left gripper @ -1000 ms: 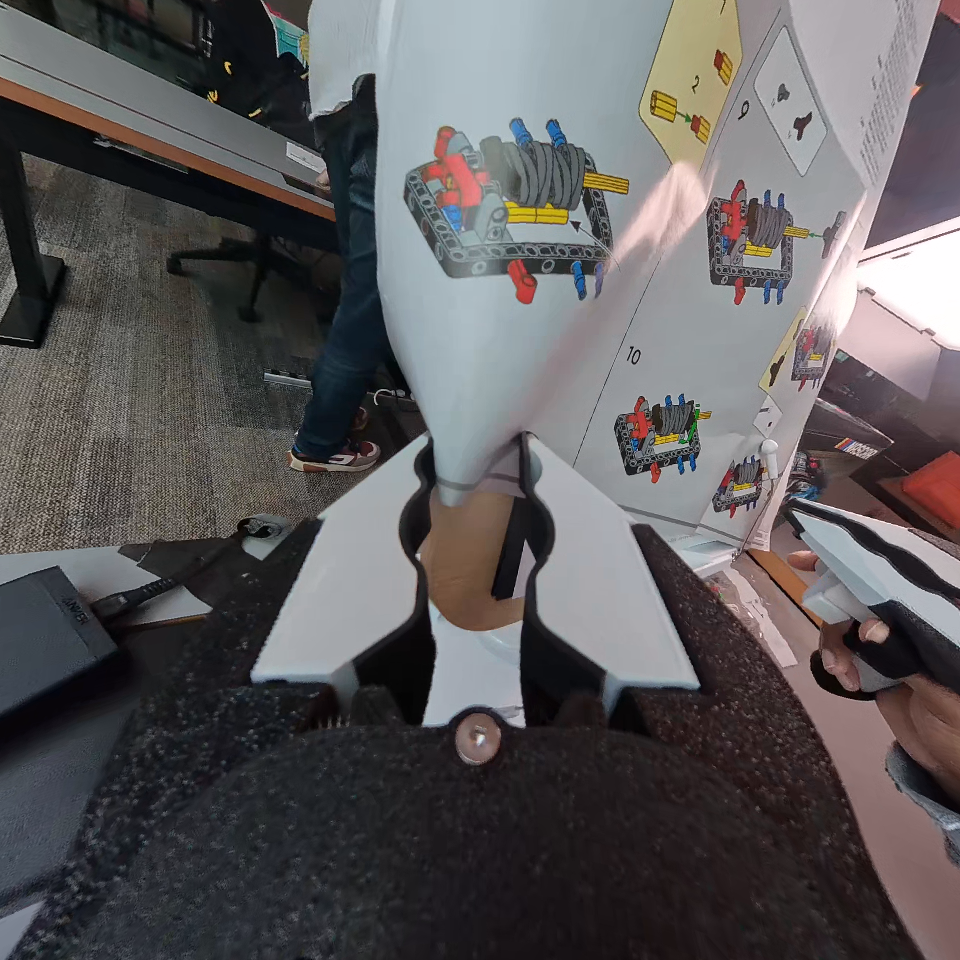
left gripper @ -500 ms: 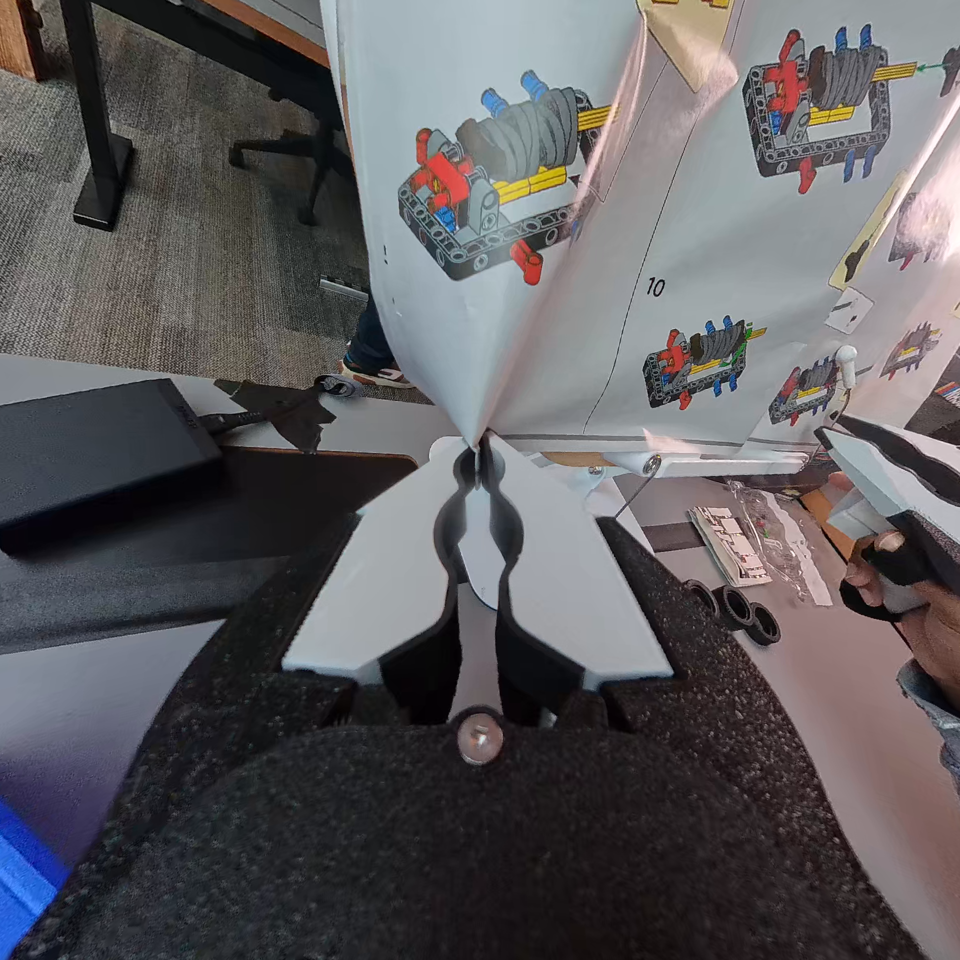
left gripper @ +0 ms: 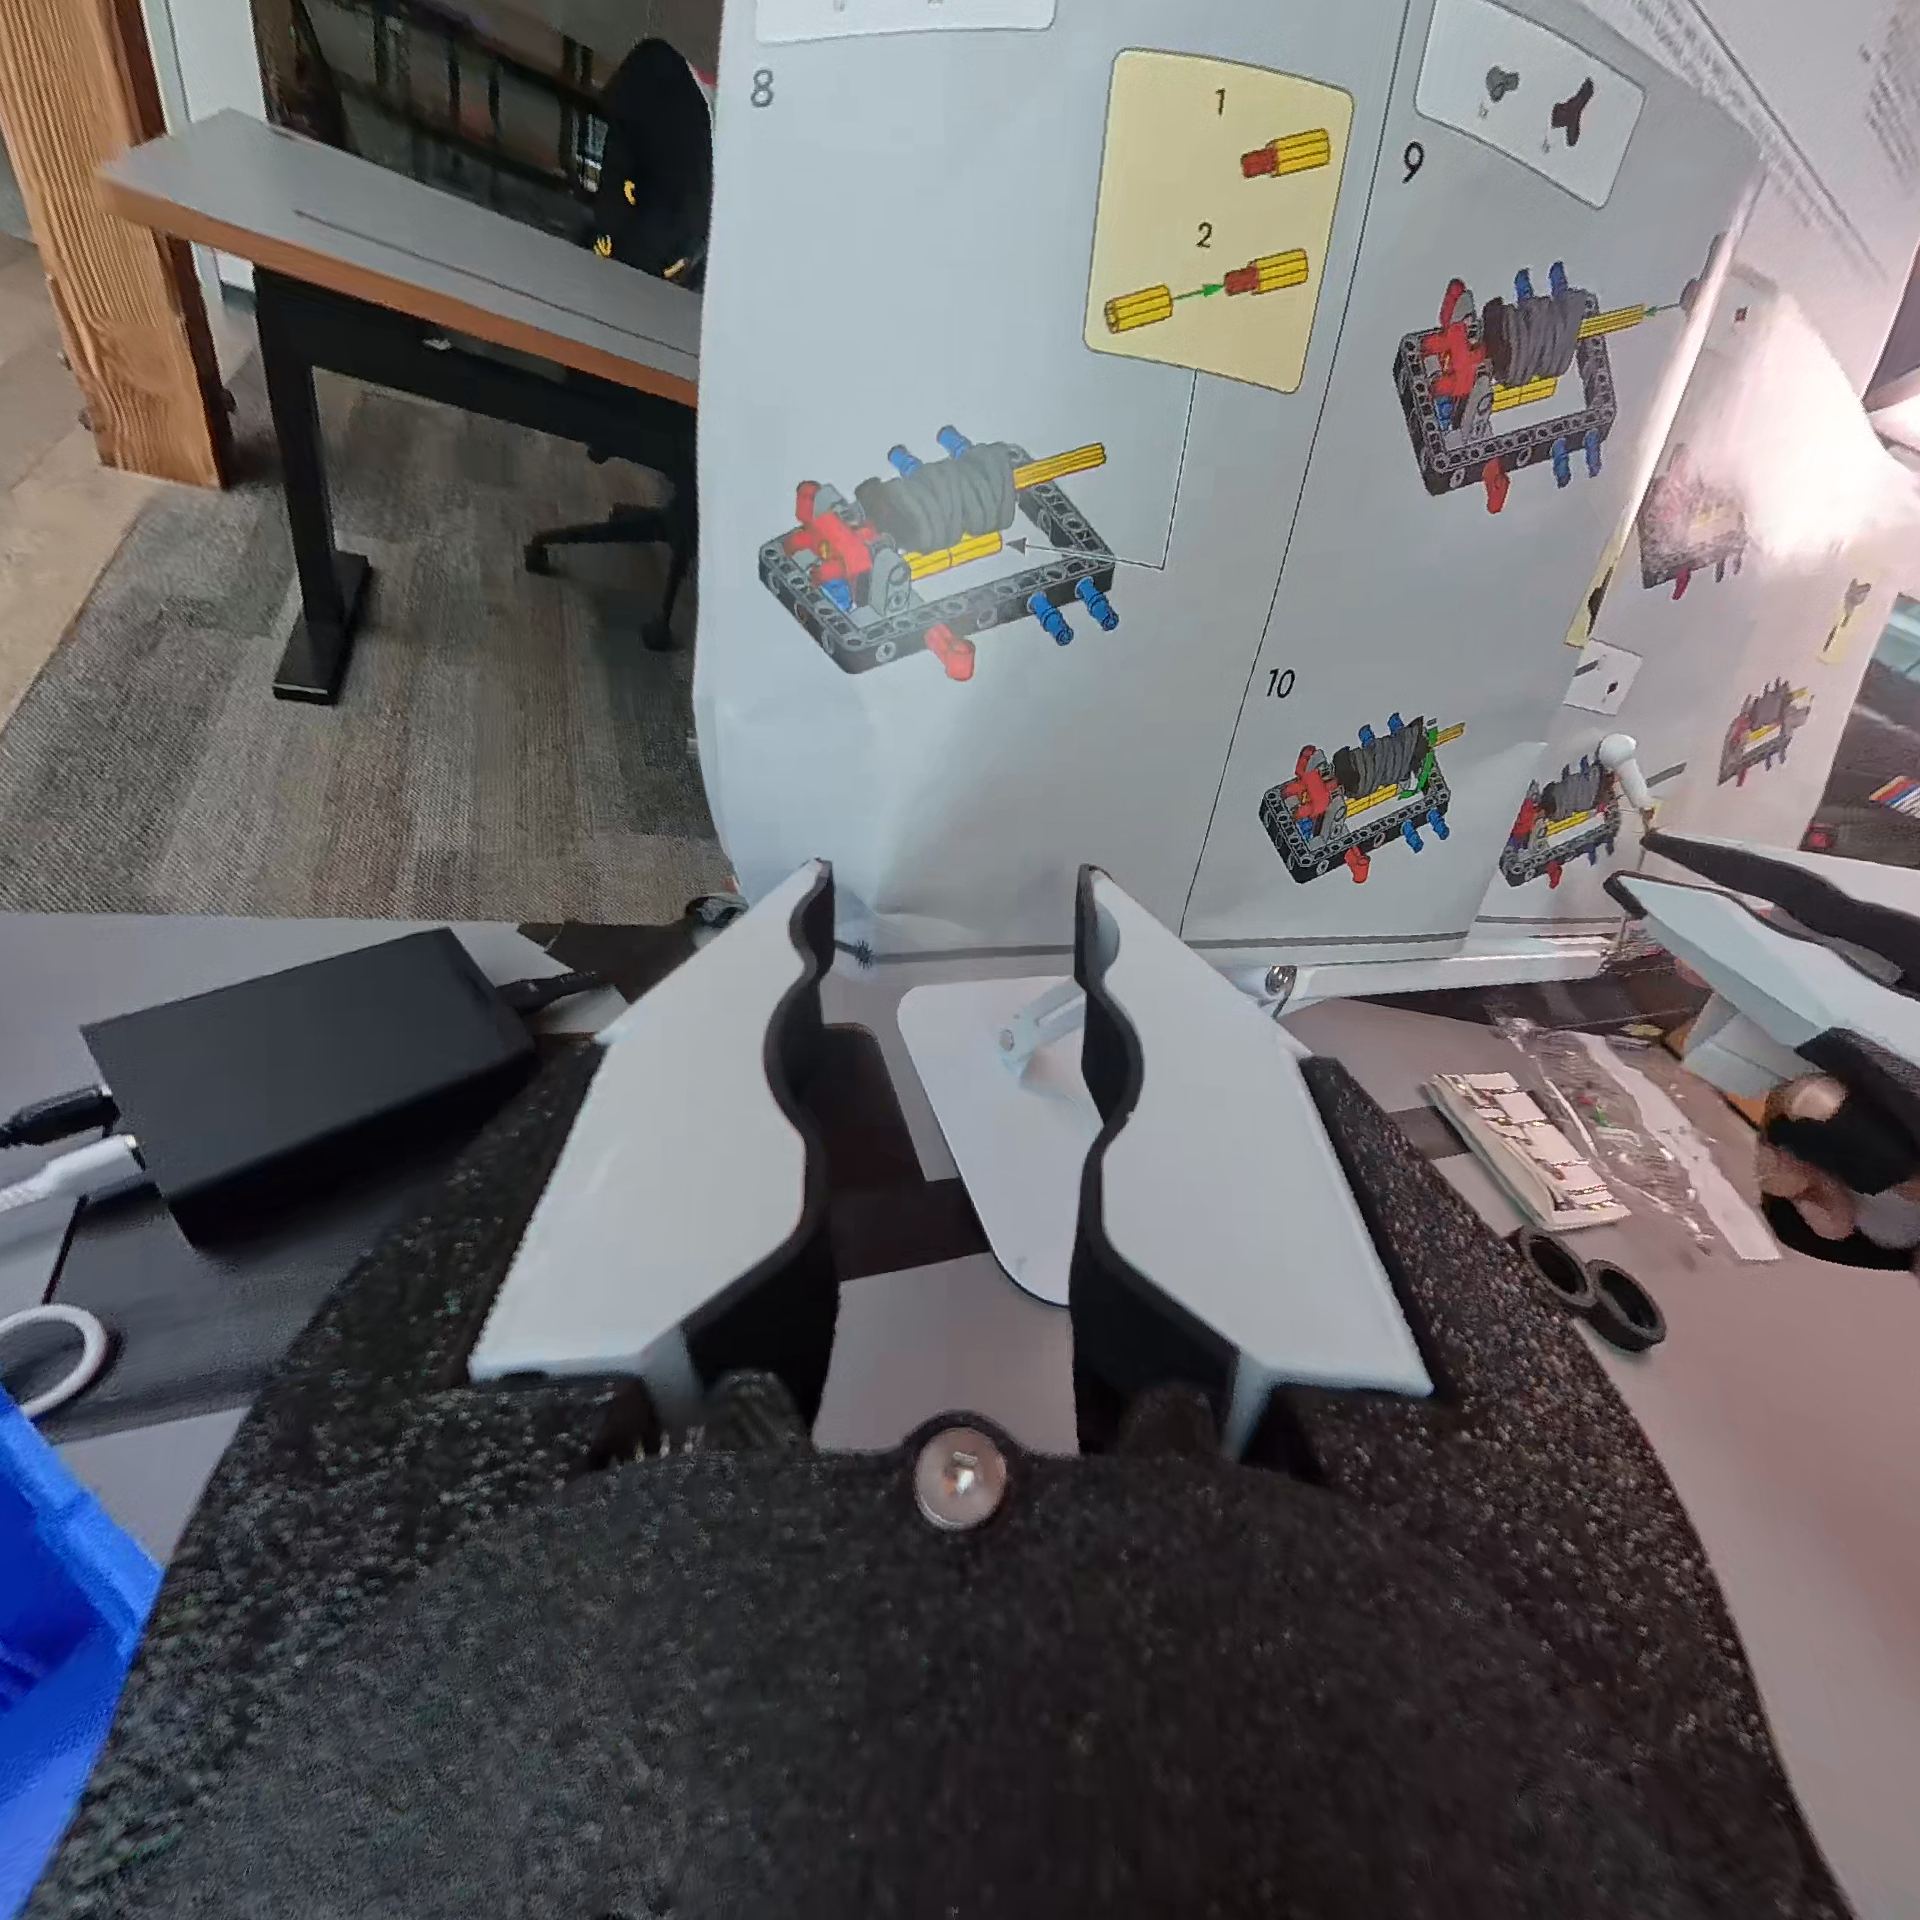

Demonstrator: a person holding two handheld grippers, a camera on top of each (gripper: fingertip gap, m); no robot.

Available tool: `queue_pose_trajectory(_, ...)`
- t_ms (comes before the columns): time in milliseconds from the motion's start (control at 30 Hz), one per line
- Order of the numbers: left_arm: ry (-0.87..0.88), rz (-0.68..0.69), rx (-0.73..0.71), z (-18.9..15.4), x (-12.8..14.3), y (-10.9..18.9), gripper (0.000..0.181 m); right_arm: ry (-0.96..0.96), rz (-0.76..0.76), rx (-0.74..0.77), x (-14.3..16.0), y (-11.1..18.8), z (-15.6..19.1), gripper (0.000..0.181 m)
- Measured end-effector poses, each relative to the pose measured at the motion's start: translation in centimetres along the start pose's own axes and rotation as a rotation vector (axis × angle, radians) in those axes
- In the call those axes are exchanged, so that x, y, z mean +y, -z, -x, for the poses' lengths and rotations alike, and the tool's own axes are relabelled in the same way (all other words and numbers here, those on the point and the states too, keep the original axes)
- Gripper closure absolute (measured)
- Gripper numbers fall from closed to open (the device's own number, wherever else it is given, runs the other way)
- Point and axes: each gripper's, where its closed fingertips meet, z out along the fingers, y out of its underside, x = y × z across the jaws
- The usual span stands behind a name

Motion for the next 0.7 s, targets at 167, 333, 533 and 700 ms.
queue_pose_trajectory(167, -0.167, 0.037, -0.03, -0.6, -0.1, -2.9, 0.109, -0.016, -0.004, -0.029, 0.0, 0.7, 1.1, 0.161)
queue_pose_trajectory(333, -0.153, 0.032, -0.122, -0.7, 0.0, -1.9, 0.146, -0.035, -0.015, -0.041, 0.4, 2.1, 0.5, 0.161)
queue_pose_trajectory(533, -0.167, -0.116, -0.159, -2.5, -2.0, 2.4, 0.157, -0.082, -0.05, -0.062, -0.1, 3.8, 0.4, 0.161)
queue_pose_trajectory(700, -0.315, -0.335, -0.136, -7.6, -4.9, 6.6, 0.158, -0.168, -0.125, -0.173, -2.2, 5.5, 2.2, 0.153)
